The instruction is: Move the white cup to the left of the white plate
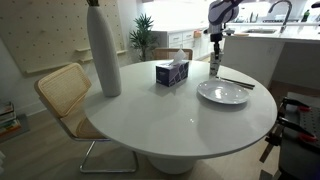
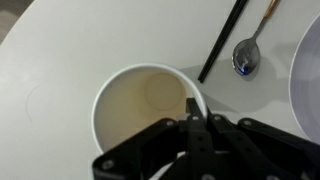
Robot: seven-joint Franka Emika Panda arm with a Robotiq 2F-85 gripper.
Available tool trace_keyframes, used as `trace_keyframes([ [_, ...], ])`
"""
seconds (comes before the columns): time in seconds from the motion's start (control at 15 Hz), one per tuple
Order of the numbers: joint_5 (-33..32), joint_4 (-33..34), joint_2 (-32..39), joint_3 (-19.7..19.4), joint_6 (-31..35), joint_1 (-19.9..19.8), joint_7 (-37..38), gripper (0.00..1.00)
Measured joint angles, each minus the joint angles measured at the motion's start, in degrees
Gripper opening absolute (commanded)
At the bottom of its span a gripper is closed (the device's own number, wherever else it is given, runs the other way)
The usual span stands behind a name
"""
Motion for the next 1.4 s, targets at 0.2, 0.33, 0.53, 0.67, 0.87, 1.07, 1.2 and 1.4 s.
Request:
trace_keyframes([
  [0.2, -0.01, -0.01, -0.42, 0.0, 0.17, 0.0, 0.15, 0.0],
  [0.33, -0.02, -0.18, -1.69, -0.01, 0.19, 0.02, 0.4, 0.0],
  [0.53, -0.1, -2.06, -6.25, -0.01, 0.24, 0.24, 1.65, 0.0],
  [0.67, -0.45, -4.47, -10.78, -0.06, 0.26, 0.61, 2.6, 0.0],
  [0.87, -1.71, -9.23, -18.72, -0.17, 0.32, 1.57, 4.63, 0.0],
  [1.07, -3.7, -15.11, -27.25, -0.31, 0.32, 2.78, 7.2, 0.0],
  [1.2, -4.99, -19.51, -32.75, -0.41, 0.29, 3.63, 8.56, 0.0],
  [1.4, -6.8, -26.48, -39.99, -0.34, 0.18, 5.55, 8.99, 0.0],
])
